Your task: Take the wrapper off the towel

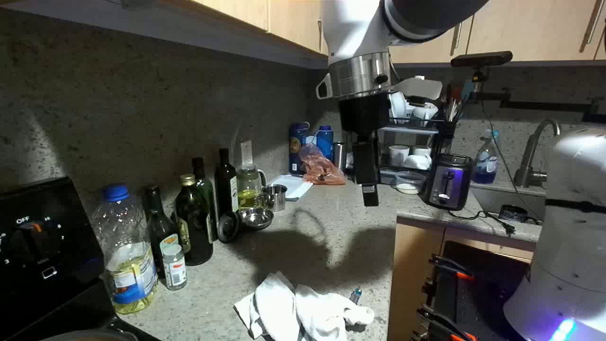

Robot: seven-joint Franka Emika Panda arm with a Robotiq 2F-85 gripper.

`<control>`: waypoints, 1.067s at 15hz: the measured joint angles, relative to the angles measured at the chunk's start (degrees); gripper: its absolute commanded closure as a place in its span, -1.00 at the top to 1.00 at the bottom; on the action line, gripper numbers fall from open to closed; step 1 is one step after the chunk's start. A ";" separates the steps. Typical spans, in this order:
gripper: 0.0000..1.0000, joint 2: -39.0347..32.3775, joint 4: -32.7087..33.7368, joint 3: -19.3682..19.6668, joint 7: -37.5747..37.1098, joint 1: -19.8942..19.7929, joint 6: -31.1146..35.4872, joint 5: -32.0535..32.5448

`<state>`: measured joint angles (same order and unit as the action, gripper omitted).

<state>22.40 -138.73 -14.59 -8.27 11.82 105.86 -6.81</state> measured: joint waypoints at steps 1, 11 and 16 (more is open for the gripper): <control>1.00 0.00 0.00 -0.01 0.00 0.01 0.00 0.00; 1.00 -2.25 0.15 1.25 2.34 -0.08 0.01 0.07; 1.00 -8.34 2.06 5.43 14.96 -0.36 0.17 1.14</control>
<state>14.06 -136.67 -9.16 6.68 11.46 106.03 -5.67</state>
